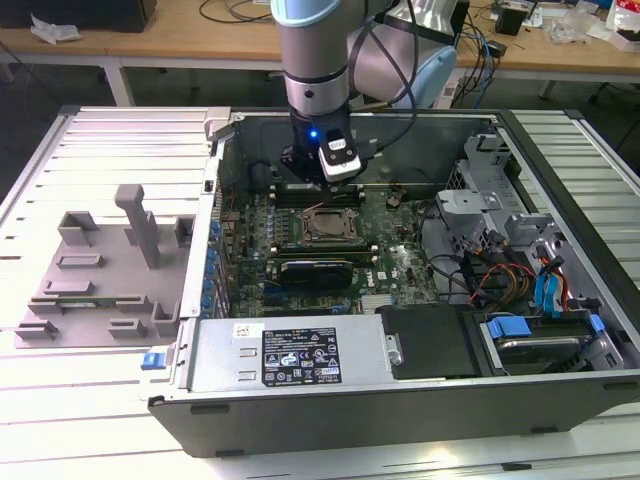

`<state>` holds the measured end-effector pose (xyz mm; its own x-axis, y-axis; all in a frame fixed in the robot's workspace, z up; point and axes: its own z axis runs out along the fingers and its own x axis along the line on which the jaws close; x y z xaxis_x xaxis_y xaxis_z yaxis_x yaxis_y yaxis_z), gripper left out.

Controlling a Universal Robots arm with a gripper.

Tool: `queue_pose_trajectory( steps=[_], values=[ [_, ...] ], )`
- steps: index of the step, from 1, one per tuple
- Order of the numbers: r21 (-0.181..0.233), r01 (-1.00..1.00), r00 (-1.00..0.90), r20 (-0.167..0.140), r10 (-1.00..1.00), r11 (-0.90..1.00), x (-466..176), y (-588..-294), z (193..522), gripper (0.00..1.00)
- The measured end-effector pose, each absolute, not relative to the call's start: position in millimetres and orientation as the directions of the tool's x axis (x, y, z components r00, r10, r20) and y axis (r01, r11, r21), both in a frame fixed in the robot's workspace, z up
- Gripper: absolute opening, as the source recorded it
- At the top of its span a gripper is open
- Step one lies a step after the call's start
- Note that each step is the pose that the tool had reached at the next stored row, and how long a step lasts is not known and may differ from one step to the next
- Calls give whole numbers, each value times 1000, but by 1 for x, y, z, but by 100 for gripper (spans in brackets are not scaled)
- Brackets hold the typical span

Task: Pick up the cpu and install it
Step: 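Install the first cpu locking lever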

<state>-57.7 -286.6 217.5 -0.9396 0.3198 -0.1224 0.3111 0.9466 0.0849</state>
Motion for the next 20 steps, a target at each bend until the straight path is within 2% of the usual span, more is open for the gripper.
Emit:
queue_pose_trajectory(
  steps=[20],
  values=[
    [85,345,-928,-122,353,935,-52,-278,200,11]
  ],
)
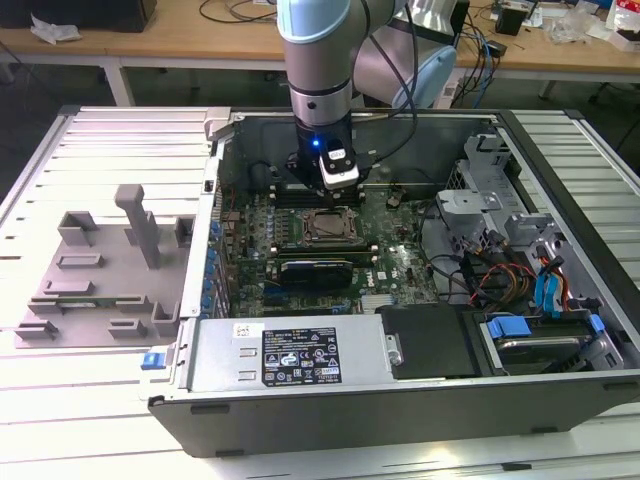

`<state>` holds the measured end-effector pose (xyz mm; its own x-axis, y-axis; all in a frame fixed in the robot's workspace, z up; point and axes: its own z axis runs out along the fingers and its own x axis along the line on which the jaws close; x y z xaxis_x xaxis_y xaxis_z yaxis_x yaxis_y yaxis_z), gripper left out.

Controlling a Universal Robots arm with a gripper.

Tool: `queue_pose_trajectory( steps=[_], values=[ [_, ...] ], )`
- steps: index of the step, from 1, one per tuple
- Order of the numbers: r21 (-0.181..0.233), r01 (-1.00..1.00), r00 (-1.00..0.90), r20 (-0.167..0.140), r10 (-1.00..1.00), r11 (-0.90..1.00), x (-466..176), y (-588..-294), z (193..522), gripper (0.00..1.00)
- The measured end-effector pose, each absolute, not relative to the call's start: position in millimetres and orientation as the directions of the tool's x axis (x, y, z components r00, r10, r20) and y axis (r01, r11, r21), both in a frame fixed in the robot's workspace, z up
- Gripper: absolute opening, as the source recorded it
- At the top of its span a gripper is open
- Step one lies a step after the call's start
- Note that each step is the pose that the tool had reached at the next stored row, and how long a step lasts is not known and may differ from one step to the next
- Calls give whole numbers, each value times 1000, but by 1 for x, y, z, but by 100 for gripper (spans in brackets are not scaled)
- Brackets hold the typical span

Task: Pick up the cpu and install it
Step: 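Install the first cpu locking lever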

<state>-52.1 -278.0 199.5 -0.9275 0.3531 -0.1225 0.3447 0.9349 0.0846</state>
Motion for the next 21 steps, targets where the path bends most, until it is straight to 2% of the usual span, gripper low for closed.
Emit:
queue_pose_trajectory(
  steps=[13,21],
  values=[
    [83,345,-928,-124,353,935,-52,-277,210,11],
    [60,344,-927,-134,349,937,-53,-277,201,11]
  ],
)
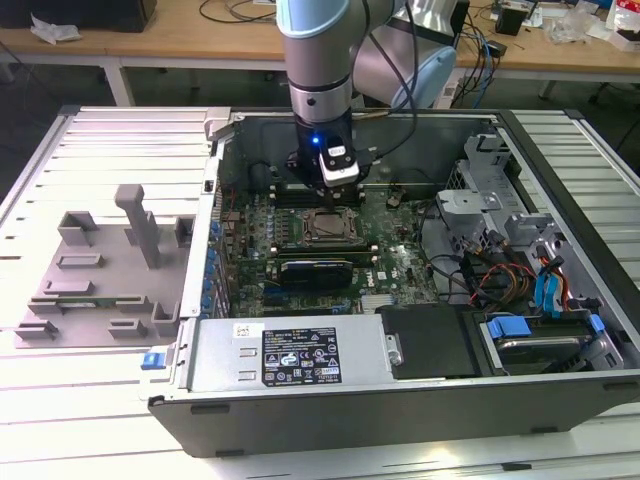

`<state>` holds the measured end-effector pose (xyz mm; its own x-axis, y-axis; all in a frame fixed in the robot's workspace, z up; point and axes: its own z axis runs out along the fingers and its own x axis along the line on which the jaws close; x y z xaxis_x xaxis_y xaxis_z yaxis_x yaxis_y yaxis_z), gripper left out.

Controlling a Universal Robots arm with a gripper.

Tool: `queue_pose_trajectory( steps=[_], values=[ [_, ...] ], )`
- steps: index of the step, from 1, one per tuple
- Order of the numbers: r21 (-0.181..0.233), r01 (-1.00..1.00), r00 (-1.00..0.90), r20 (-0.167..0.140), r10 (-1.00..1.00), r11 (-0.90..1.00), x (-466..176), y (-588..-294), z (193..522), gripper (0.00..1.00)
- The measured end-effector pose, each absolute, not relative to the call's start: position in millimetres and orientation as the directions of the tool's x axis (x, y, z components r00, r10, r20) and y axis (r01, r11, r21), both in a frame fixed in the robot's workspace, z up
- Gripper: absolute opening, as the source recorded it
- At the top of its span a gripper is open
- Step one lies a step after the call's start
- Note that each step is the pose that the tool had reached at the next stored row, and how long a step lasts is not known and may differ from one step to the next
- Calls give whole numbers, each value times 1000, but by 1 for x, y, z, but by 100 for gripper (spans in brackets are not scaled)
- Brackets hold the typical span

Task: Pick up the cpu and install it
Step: 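Install the first cpu locking lever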

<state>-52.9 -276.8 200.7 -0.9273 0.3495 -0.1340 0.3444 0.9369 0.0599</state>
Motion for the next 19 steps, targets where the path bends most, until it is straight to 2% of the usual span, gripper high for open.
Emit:
queue_pose_trajectory(
  steps=[19],
  values=[
    [76,344,-927,-132,351,936,-47,-277,200,11]
  ],
)
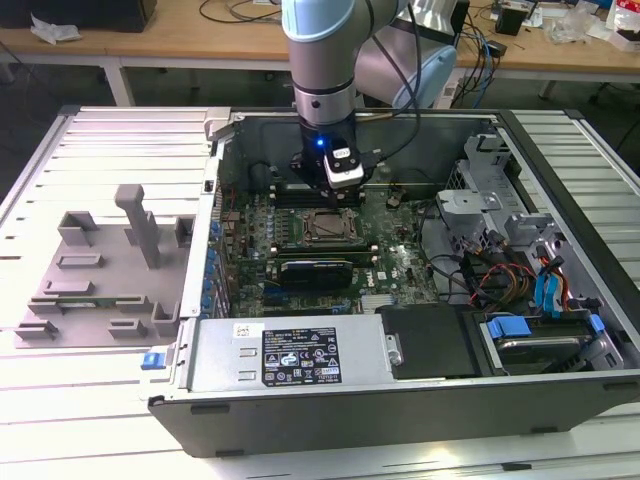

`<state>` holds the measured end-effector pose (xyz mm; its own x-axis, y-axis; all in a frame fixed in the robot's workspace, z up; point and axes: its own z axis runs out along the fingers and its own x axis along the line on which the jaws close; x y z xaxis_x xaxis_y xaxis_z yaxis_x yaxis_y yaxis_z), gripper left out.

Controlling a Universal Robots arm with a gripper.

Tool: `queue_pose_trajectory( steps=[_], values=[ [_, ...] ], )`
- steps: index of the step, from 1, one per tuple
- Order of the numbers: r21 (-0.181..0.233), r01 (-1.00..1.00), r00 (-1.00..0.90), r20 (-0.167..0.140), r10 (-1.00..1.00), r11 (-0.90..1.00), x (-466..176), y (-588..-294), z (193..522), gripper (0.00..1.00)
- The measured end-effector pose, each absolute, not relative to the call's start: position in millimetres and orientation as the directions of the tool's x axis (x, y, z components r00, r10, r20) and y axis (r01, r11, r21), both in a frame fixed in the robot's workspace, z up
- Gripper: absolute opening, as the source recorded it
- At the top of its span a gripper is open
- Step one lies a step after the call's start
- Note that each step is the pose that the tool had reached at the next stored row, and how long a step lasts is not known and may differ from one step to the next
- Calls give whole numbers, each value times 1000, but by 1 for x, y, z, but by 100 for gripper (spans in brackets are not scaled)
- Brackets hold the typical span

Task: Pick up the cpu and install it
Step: 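Install the first cpu locking lever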

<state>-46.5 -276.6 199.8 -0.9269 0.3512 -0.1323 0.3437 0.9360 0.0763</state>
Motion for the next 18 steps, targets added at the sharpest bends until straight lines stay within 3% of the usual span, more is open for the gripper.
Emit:
queue_pose_trajectory(
  steps=[10,18],
  values=[
    [84,342,-927,-131,350,936,-46,-281,200,11],
    [141,341,-927,-112,357,929,-46,-286,200,11]
  ],
)
